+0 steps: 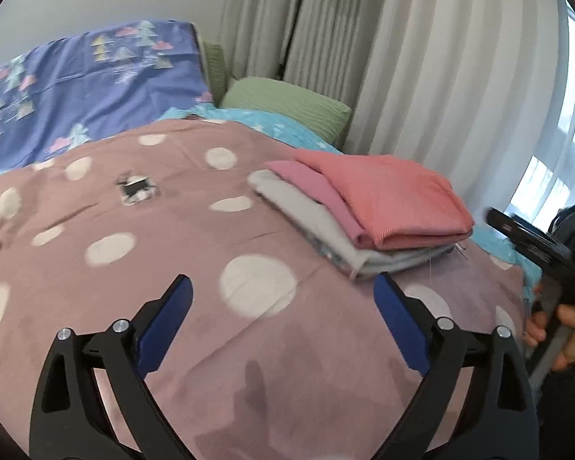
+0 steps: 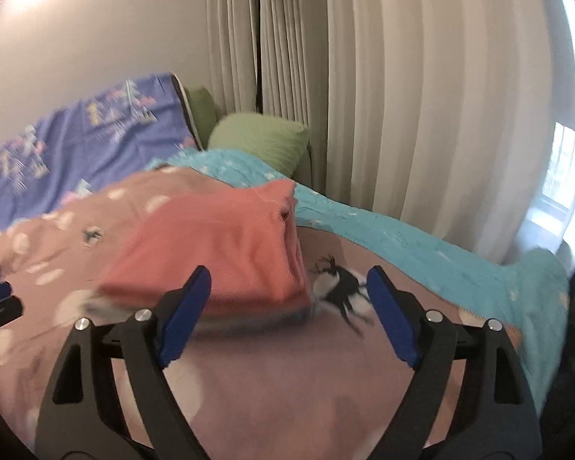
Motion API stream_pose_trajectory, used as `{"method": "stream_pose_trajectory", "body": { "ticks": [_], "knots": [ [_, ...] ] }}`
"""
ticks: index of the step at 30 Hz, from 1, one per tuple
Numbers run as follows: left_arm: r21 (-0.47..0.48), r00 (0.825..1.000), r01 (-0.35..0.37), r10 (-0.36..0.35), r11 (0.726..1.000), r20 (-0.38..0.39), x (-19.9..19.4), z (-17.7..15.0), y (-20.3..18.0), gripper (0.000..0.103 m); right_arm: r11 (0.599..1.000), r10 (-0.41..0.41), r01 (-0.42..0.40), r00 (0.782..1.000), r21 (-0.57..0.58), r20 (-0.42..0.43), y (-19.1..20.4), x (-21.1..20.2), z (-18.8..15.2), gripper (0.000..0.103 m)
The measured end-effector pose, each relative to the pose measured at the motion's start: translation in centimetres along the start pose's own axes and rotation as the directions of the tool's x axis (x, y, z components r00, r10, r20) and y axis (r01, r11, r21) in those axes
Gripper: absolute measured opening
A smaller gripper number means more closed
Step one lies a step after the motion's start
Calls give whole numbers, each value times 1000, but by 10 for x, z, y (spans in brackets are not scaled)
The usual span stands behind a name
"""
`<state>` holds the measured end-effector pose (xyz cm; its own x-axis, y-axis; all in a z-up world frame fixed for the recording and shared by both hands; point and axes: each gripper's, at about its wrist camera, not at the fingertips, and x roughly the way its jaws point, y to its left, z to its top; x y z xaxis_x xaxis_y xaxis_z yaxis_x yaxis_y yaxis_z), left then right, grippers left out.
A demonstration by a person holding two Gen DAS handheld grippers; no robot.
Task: Fold small clothes
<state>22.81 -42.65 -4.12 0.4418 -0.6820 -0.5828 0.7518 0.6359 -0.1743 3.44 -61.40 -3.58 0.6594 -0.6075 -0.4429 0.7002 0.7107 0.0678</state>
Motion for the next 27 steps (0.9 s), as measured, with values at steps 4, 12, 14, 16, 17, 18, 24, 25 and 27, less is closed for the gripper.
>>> {"method": "stream_pose_trajectory", "body": {
  "ticks": [4, 12, 14, 16, 17, 18, 24, 25, 27],
  "knots": [
    [-53, 998, 20, -16, 998, 67, -47, -20, -6, 102, 997, 63, -65, 997, 51, 35, 11, -60, -17, 95],
    [59, 994, 73, -77, 996, 80, -123, -58, -60, 102, 997, 61, -57, 995, -49, 82, 56, -159, -40, 101],
    [75, 992, 59, -67, 995, 109, -147, -65, -69, 102, 998, 54, -50, 995, -46, 84, 61, -179, -43, 101],
    [86, 988, 30, -42, 996, 146, -171, -72, -77, 102, 998, 59, -57, 995, -32, 78, 66, -196, -45, 101],
    [88, 987, 21, -35, 996, 155, -180, -75, -79, 102, 998, 64, -62, 996, -21, 70, 67, -204, -47, 101],
    [89, 986, 16, -30, 996, 164, -189, -79, -81, 102, 998, 68, -67, 996, -12, 66, 68, -213, -50, 101],
    [105, 977, -24, 2, 994, 212, -232, -99, -87, 102, 997, 63, -59, 994, -52, 84, 79, -251, -63, 101],
    [101, 975, -30, 7, 994, 220, -238, -103, -87, 102, 996, 61, -55, 994, -67, 86, 83, -256, -65, 101],
    [90, 975, -30, 9, 996, 224, -247, -107, -86, 102, 995, 55, -48, 995, -86, 88, 87, -264, -72, 101]
  ]
}}
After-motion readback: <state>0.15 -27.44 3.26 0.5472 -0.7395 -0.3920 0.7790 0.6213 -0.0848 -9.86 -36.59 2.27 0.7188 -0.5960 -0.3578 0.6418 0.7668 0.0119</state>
